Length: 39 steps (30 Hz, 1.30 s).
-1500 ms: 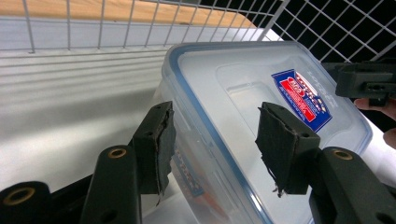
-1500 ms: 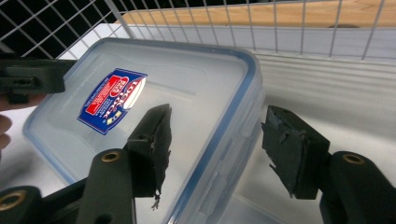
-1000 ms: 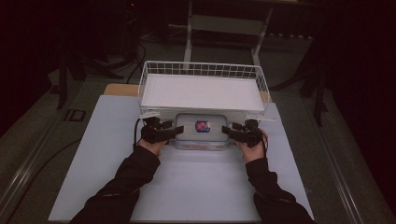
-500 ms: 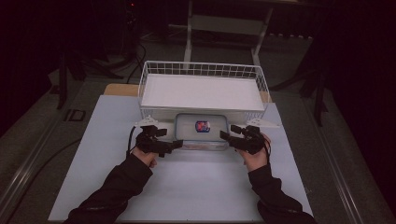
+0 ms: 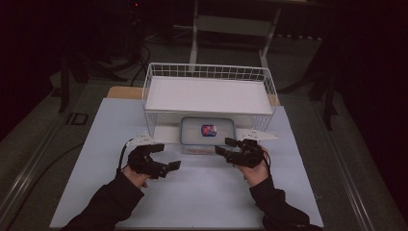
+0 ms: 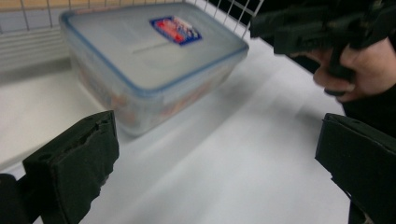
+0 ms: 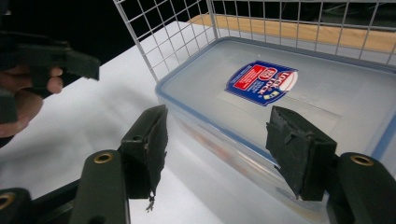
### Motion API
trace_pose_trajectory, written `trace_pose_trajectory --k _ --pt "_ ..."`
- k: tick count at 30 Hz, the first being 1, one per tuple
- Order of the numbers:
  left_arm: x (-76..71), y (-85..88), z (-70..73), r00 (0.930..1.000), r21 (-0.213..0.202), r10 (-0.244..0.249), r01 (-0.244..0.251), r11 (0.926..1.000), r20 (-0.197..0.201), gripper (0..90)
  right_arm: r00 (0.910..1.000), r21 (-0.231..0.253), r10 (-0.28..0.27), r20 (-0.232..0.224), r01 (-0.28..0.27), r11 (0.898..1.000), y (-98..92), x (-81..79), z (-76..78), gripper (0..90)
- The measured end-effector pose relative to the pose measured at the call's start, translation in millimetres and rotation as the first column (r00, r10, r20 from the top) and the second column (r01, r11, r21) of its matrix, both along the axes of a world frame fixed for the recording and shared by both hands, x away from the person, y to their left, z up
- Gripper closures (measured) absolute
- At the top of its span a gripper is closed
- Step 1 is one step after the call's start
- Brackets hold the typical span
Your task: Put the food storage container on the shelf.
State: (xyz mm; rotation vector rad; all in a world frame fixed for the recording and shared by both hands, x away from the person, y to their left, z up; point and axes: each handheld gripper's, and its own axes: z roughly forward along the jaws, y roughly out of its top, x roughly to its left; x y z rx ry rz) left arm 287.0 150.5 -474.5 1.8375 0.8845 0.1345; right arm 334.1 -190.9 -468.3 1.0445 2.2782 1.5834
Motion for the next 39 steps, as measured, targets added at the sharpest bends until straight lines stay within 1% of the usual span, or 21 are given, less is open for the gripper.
trace_pose_trajectory --k 2,4,5,6,8,10,13,15,17,19,21,23,24,26,27,29,32,34,37,38,39 --pt "-6.0 0.6 -4.0 1.0 0.004 -0.006 0.006 1.0 -0.004 0.0 0.9999 -0.004 0.012 -0.001 -0.012 1.0 4.0 -2.7 -1.9 40.2" --pt "-12.0 0.4 -8.3 0.9997 0.003 -0.024 0.024 0.9997 -0.009 0.0 0.9998 -0.019 0.014 0.013 -0.014 1.0 7.8 -6.2 -4.0 43.7" --pt "-14.9 -0.1 -10.6 0.9995 0.01 -0.029 0.029 0.9995 -0.01 0.0 0.9997 -0.021 0.021 0.015 -0.021 1.0 9.7 -7.6 -5.1 45.2" --pt "-18.1 -0.6 -13.3 0.9995 0.022 -0.031 0.031 0.9993 -0.011 0.0 0.9996 -0.026 0.025 0.013 -0.025 0.999 11.5 -8.6 -6.1 47.1" --pt "-22.1 -1.0 -16.8 0.9994 0.026 -0.032 0.032 0.9991 -0.012 0.0 0.9995 -0.026 0.032 0.005 -0.032 0.999 14.3 -9.8 -7.9 52.7" --pt "-26.8 -1.6 -20.6 0.9997 0.032 -0.024 0.024 0.9992 -0.001 0.0 0.9989 -0.033 0.047 -0.004 -0.047 0.998 17.2 -9.6 -9.9 60.7" --pt "-31.1 -2.9 -26.2 0.9997 0.036 -0.024 0.024 0.9991 0.006 0.0 0.9977 -0.057 0.064 -0.025 -0.065 0.996 22.4 -9.1 -13.3 78.1" --pt "-32.2 -3.2 -29.6 0.9997 0.048 -0.018 0.018 0.9987 0.018 0.0 0.9969 -0.083 0.071 -0.035 -0.073 0.994 25.7 -8.1 -15.8 89.0" --pt "-32.8 -3.8 -31.5 0.9997 0.046 -0.021 0.02 0.9988 0.014 0.0 0.9969 -0.102 0.067 -0.042 -0.071 0.992 28.6 -6.2 -18.0 89.9" --pt "-33.3 -4.9 -32.0 0.9994 0.058 -0.018 0.017 0.9982 0.031 0.0 0.997 -0.119 0.065 -0.042 -0.069 0.99 31.2 -3.9 -20.0 90.0" --pt "-32.4 -4.8 -32.7 0.9993 0.05 -0.014 0.013 0.9986 0.035 0.0 0.9976 -0.128 0.051 -0.046 -0.057 0.99 33.3 -0.9 -22.0 90.0" --pt "-32.5 -5.4 -33.9 0.9992 0.062 -0.007 0.005 0.9981 0.04 0.0 0.9981 -0.138 0.044 -0.043 -0.05 0.989 34.8 2.7 -24.1 90.0" --pt "-33.0 -6.0 -34.6 0.9989 0.071 -0.01 0.007 0.9975 0.047 0.0 0.9977 -0.143 0.05 -0.047 -0.056 0.988 35.9 5.0 -25.4 89.9" --pt "-33.5 -7.5 -35.8 0.9986 0.085 -0.018 0.014 0.9963 0.05 0.0 0.9984 -0.169 0.044 -0.035 -0.05 0.984 38.6 8.0 -28.4 90.0" --pt "-33.3 -7.7 -36.3 0.9987 0.082 -0.02 0.016 0.9965 0.047 0.0 0.9985 -0.182 0.042 -0.036 -0.048 0.982 40.0 10.2 -30.5 90.0" --pt "-33.0 -7.6 -37.1 0.9987 0.079 -0.018 0.014 0.9968 0.047 0.0 0.9981 -0.165 0.043 -0.044 -0.05 0.985 39.9 14.8 -33.0 90.0" --pt "-32.4 -6.9 -37.6 0.9988 0.073 -0.014 0.011 0.9972 0.047 0.0 0.999 -0.171 0.032 -0.029 -0.037 0.984 41.8 19.8 -32.2 90.0" --pt "-32.1 -6.5 -37.8 0.9988 0.074 -0.011 0.007 0.9972 0.049 0.0 0.999 -0.166 0.03 -0.035 -0.035 0.985 42.8 23.9 -33.0 90.0" --pt "-32.0 -5.9 -38.1 0.9989 0.068 -0.009 0.006 0.9977 0.046 0.0 0.9994 -0.187 0.025 -0.024 -0.029 0.982 46.5 29.4 -34.3 90.0" --pt "-32.1 -5.8 -38.1 0.9989 0.067 -0.01 0.007 0.9977 0.046 0.0 0.9996 -0.194 0.016 -0.022 -0.02 0.981 47.6 32.0 -35.5 90.0" --pt "-32.3 -5.7 -38.0 0.9988 0.066 -0.012 0.009 0.9978 0.047 0.0 0.9996 -0.199 0.01 -0.028 -0.015 0.98 47.6 35.1 -37.1 90.0"
